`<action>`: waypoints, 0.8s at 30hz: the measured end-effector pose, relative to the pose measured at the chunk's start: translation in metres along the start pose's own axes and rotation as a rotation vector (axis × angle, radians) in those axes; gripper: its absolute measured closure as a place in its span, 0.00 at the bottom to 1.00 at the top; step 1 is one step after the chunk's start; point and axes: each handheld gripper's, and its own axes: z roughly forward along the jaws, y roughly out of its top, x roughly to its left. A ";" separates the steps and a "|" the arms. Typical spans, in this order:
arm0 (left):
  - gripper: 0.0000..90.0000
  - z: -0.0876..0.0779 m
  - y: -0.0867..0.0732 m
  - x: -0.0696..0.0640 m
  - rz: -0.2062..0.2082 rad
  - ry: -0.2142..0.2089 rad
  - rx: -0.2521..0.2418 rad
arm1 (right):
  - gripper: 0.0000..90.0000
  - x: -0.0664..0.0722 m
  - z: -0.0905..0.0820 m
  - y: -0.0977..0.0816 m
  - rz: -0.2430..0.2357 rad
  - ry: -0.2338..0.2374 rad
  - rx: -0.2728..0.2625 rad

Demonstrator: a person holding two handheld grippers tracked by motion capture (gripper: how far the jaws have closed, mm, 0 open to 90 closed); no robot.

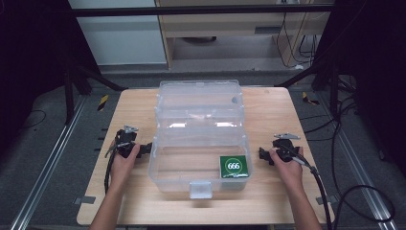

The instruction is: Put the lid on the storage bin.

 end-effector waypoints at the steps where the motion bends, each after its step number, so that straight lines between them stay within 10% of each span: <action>1: 0.00 0.000 0.000 0.000 0.000 0.000 0.000 | 0.00 0.000 0.000 0.000 -0.001 0.000 0.000; 9: 0.04 -0.004 -0.002 0.008 0.067 -0.072 0.001 | 0.05 0.000 0.000 0.002 -0.022 0.021 0.006; 10: 0.05 -0.012 -0.003 0.009 0.093 -0.062 -0.004 | 0.11 -0.001 -0.007 0.008 -0.132 -0.027 0.002; 13: 0.05 -0.029 -0.001 0.008 0.094 -0.067 -0.060 | 0.13 0.001 -0.023 0.016 -0.190 -0.048 -0.013; 17: 0.06 -0.077 0.004 0.001 0.134 -0.068 -0.168 | 0.17 0.013 -0.075 0.046 -0.370 0.001 0.002; 24: 0.05 -0.140 0.008 -0.027 0.286 -0.118 -0.166 | 0.27 0.040 -0.116 0.078 -0.563 0.058 0.000</action>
